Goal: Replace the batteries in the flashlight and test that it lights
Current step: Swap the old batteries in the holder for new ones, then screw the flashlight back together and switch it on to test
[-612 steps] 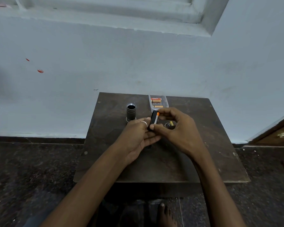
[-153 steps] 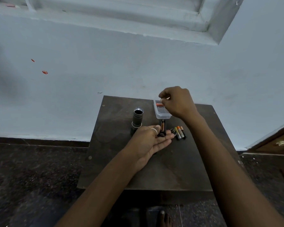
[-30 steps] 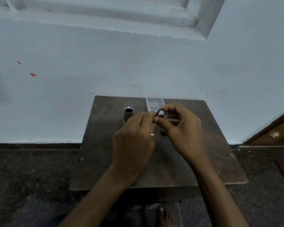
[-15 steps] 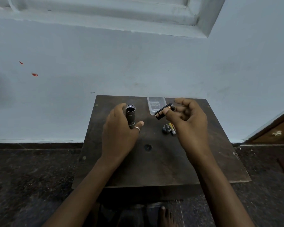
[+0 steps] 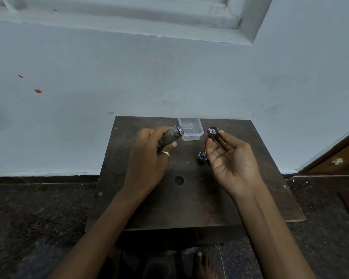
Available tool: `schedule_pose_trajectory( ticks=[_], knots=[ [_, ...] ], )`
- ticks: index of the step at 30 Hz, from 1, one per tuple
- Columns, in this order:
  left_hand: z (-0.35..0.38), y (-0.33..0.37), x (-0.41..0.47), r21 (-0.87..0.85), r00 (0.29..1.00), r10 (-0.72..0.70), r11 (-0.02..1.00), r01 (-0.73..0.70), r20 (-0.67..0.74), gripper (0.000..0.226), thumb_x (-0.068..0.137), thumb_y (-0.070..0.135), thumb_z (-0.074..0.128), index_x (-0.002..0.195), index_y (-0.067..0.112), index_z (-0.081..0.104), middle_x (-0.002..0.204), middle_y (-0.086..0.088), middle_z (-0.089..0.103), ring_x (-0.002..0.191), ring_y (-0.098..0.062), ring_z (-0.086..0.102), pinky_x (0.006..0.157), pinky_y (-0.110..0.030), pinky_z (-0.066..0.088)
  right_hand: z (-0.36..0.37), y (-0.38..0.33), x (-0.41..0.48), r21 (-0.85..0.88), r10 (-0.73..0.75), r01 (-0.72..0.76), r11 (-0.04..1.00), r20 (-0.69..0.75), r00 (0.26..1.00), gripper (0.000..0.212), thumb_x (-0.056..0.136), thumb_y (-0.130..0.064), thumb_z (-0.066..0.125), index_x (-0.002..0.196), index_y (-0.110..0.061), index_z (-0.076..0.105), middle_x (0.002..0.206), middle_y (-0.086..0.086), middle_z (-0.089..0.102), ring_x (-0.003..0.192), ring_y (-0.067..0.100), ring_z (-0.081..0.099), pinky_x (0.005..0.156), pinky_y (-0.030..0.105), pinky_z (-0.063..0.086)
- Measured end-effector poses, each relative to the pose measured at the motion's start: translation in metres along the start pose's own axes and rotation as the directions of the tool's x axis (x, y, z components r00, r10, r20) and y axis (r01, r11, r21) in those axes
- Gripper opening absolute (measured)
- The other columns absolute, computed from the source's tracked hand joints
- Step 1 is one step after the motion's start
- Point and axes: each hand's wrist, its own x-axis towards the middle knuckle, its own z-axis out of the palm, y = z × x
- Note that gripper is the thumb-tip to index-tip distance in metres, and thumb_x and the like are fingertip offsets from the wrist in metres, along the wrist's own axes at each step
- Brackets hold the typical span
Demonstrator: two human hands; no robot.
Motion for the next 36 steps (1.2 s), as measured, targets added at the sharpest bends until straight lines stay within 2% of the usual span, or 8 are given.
schedule_pose_trajectory(
  ticks=[8, 12, 18, 21, 25, 29, 33, 36],
  knots=[
    [0.0, 0.004, -0.001, 0.017, 0.999, 0.014, 1.0, -0.014, 0.031, 0.036, 0.088, 0.029, 0.071, 0.123, 0.031, 0.064, 0.101, 0.005, 0.054, 0.083, -0.001, 0.049, 0.071, -0.008, 0.035, 0.001, 0.003, 0.004, -0.124, -0.091, 0.087, 0.988, -0.027, 0.995, 0.01, 0.095, -0.001, 0.061, 0.104, -0.001, 0.063, 0.097, 0.016, 0.069, 0.095, 0.023, 0.068, 0.072, 0.021, 0.062],
    [-0.001, 0.005, -0.002, 0.034, 0.998, 0.024, 0.999, -0.026, 0.05, 0.038, 0.085, 0.028, 0.074, 0.123, 0.03, 0.066, 0.102, 0.005, 0.057, 0.084, -0.004, 0.051, 0.07, -0.016, 0.039, 0.001, 0.006, 0.004, -0.22, -0.149, 0.144, 0.965, -0.009, 0.989, 0.005, 0.093, -0.001, 0.064, 0.091, 0.002, 0.068, 0.095, 0.017, 0.071, 0.09, 0.023, 0.072, 0.069, 0.021, 0.061],
    [-0.001, 0.007, -0.003, 0.058, 0.999, 0.017, 0.998, -0.02, 0.052, 0.04, 0.083, 0.027, 0.077, 0.122, 0.026, 0.067, 0.104, 0.002, 0.061, 0.086, -0.008, 0.054, 0.071, -0.024, 0.039, 0.002, 0.012, 0.002, -0.416, -0.294, 0.299, 0.859, 0.078, 0.953, 0.007, 0.094, -0.003, 0.065, 0.101, 0.0, 0.065, 0.094, 0.014, 0.073, 0.096, 0.024, 0.072, 0.08, 0.023, 0.06],
    [0.0, 0.007, -0.003, 0.062, 0.998, 0.017, 0.998, -0.02, 0.062, 0.039, 0.082, 0.028, 0.078, 0.119, 0.026, 0.067, 0.103, 0.003, 0.061, 0.084, -0.009, 0.053, 0.071, -0.025, 0.04, 0.001, 0.016, 0.002, -0.535, -0.389, 0.384, 0.753, 0.109, 0.915, 0.02, 0.094, -0.005, 0.068, 0.111, 0.004, 0.062, 0.1, 0.018, 0.073, 0.096, 0.025, 0.075, 0.081, 0.025, 0.06],
    [0.001, 0.006, -0.003, 0.056, 0.996, 0.018, 0.998, -0.022, 0.082, 0.038, 0.081, 0.031, 0.077, 0.118, 0.027, 0.068, 0.102, 0.004, 0.061, 0.086, -0.011, 0.055, 0.074, -0.028, 0.044, 0.001, 0.023, 0.002, -0.713, -0.535, 0.505, 0.487, 0.213, 0.817, 0.017, 0.09, -0.009, 0.073, 0.104, -0.005, 0.064, 0.098, 0.013, 0.074, 0.092, 0.025, 0.075, 0.08, 0.031, 0.061],
    [0.002, 0.005, -0.003, 0.06, 0.997, 0.023, 0.998, -0.027, 0.074, 0.037, 0.081, 0.032, 0.078, 0.117, 0.027, 0.068, 0.101, 0.004, 0.062, 0.085, -0.01, 0.055, 0.072, -0.027, 0.041, -0.001, 0.027, 0.004, -0.827, -0.573, 0.525, 0.204, 0.334, 0.749, 0.019, 0.086, -0.021, 0.078, 0.101, -0.015, 0.067, 0.086, -0.003, 0.075, 0.079, 0.005, 0.073, 0.07, 0.028, 0.058],
    [0.002, 0.005, -0.002, 0.058, 0.997, 0.016, 0.998, -0.02, 0.076, 0.035, 0.082, 0.033, 0.077, 0.116, 0.028, 0.068, 0.101, 0.004, 0.062, 0.084, -0.009, 0.054, 0.071, -0.026, 0.041, -0.002, 0.025, 0.003, -0.808, -0.576, 0.573, 0.136, 0.406, 0.71, 0.018, 0.089, -0.026, 0.075, 0.102, -0.016, 0.068, 0.09, -0.008, 0.074, 0.08, -0.002, 0.071, 0.066, 0.012, 0.053],
    [0.001, 0.004, -0.003, 0.054, 0.998, -0.001, 0.999, -0.002, 0.057, 0.034, 0.082, 0.032, 0.077, 0.115, 0.028, 0.069, 0.098, 0.005, 0.061, 0.081, -0.005, 0.05, 0.068, -0.02, 0.036, -0.004, 0.016, 0.007, -0.825, -0.586, 0.547, 0.139, 0.377, 0.718, 0.012, 0.092, -0.025, 0.071, 0.102, -0.018, 0.07, 0.09, -0.006, 0.075, 0.083, 0.007, 0.073, 0.073, 0.021, 0.057]
  ],
)
